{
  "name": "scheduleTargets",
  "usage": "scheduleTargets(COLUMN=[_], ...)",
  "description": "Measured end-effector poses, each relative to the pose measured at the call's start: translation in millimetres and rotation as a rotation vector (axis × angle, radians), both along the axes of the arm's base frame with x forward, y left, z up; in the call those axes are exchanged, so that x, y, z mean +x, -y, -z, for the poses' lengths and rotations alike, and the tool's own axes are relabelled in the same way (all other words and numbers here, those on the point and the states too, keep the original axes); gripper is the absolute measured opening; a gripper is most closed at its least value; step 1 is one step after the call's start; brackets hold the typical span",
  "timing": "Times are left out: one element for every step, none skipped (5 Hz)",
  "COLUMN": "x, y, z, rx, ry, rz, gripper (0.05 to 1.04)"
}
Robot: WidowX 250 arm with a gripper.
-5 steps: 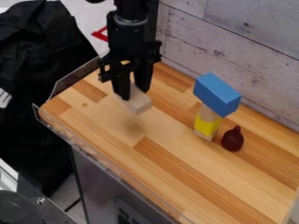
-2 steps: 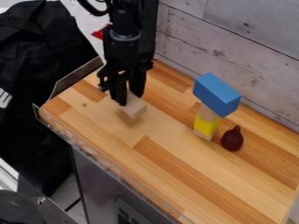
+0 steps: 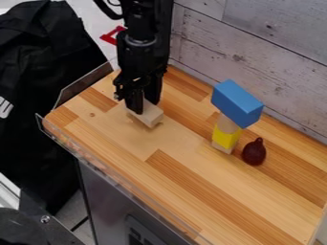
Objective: Remove the white block from the top and put it on the table
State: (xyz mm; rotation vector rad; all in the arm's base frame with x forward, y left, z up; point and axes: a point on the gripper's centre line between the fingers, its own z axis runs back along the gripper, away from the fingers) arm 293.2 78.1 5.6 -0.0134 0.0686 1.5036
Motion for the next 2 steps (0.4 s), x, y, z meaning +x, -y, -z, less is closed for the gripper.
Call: scheduleTargets(x=[0.6, 2.6], y=[-2.4, -1.9], z=[0.7, 0.7], rx=[-0.005, -0.011], ry=[0.007, 0.019], rz=[-0.011, -0.027], gripper=[0.479, 0.548])
